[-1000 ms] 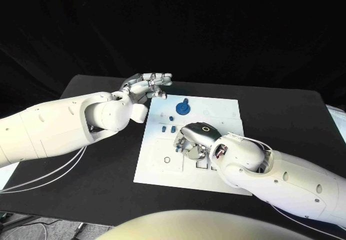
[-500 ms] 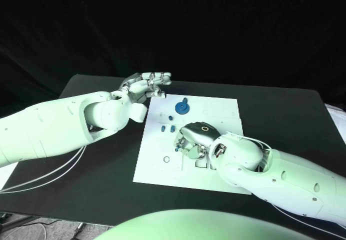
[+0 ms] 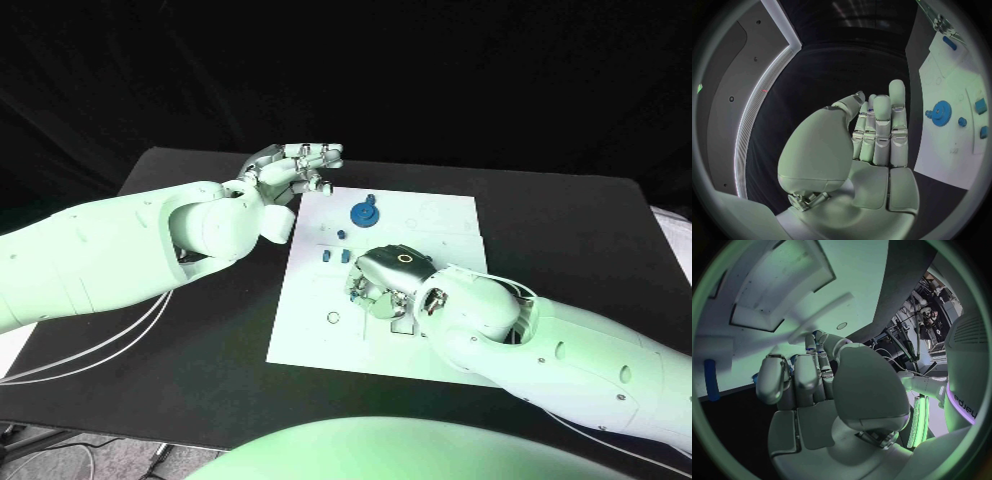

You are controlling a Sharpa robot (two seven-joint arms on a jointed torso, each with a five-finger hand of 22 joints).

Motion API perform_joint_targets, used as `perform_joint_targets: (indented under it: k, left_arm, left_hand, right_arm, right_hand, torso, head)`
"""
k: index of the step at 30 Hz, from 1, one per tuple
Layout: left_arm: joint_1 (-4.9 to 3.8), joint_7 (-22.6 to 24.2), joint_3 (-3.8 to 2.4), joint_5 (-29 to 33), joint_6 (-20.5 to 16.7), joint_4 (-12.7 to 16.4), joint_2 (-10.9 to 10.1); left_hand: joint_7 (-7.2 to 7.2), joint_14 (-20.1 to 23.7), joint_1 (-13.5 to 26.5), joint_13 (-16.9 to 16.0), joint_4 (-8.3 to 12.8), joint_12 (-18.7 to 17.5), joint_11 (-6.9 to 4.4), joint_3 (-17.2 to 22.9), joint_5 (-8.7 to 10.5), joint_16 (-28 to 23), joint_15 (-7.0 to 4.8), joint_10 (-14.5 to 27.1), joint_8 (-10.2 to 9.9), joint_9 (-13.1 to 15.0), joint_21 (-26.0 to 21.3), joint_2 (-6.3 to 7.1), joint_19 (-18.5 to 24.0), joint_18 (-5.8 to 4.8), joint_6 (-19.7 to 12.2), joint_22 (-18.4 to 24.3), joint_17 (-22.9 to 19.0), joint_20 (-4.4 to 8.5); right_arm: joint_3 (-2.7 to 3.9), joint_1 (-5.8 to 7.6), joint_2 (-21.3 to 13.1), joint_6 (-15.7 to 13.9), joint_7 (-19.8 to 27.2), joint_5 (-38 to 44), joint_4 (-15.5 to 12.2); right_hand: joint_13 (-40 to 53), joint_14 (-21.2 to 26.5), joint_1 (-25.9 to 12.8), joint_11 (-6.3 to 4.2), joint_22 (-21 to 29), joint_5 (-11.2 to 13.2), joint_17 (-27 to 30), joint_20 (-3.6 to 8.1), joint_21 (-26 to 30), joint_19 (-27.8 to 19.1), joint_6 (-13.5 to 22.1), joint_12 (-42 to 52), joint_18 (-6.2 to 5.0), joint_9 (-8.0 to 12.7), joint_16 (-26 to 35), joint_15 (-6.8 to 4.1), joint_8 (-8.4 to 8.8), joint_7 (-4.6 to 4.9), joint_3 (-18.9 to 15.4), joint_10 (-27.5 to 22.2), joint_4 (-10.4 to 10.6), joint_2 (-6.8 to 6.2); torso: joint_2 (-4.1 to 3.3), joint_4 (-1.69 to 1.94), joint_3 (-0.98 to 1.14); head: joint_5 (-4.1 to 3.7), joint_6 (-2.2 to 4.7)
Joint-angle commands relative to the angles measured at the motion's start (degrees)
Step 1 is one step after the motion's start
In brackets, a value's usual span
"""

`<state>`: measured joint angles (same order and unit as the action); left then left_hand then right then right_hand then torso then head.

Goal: Assemble the parts on the task board

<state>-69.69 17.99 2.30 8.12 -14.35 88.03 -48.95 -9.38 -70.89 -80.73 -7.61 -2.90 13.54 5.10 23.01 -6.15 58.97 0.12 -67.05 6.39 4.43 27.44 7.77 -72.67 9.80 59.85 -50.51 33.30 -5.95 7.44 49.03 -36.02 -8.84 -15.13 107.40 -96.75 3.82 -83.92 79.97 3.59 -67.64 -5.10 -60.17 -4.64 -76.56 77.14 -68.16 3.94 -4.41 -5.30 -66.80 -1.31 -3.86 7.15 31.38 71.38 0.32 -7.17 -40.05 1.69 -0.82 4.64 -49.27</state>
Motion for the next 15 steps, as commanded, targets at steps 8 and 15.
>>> perform_joint_targets:
  k: [8, 15]
  left_arm:
    - [-0.02, 0.18, -0.04, -0.22, 0.77, -0.06, 0.1]
    - [-0.02, -0.03, -0.04, -0.53, 0.9, -0.12, 0.08]
  left_hand:
    - [-0.23, 0.32, -0.46, -0.07, 0.35, 0.32, -0.1, 0.01, -0.19, -0.07, 0.1, 0.38, 0.31, -0.07, -0.31, 0.0, 0.21, 0.59, 0.02, 0.06, -0.06, 0.1]
    - [-0.23, 0.37, -0.41, -0.11, 0.38, 0.45, -0.09, -0.06, -0.19, -0.07, 0.12, 0.45, 0.33, -0.09, -0.32, -0.07, 0.21, 0.58, 0.01, 0.07, -0.18, 0.09]
  right_arm:
    - [-0.51, -0.24, -0.06, 1.66, -1.09, -0.18, 0.56]
    - [-0.56, -0.24, -0.65, -3.21, -1.73, -0.46, -0.01]
  right_hand:
    - [-0.35, -0.98, -2.75, 1.83, 2.57, -0.46, 2.03, -1.33, 1.79, -1.72, 5.87, -0.37, -1.15, 1.37, 1.24, 1.63, 0.5, 1.65, -1.24, -6.75, 0.19, -1.4]
    - [-0.05, 1.49, -2.9, 2.94, 10.51, 0.82, 9.43, -2.46, 7.69, -6.65, 13.16, 0.64, -2.86, 1.55, 7.28, 2.59, 0.3, 1.33, -5.72, -14.75, -0.08, -2.63]
  torso:
    - [0.03, -0.07, 0.0]
    - [0.03, -0.02, 0.06]
  head:
    - [0.02, -0.1]
    - [-0.2, 0.0]
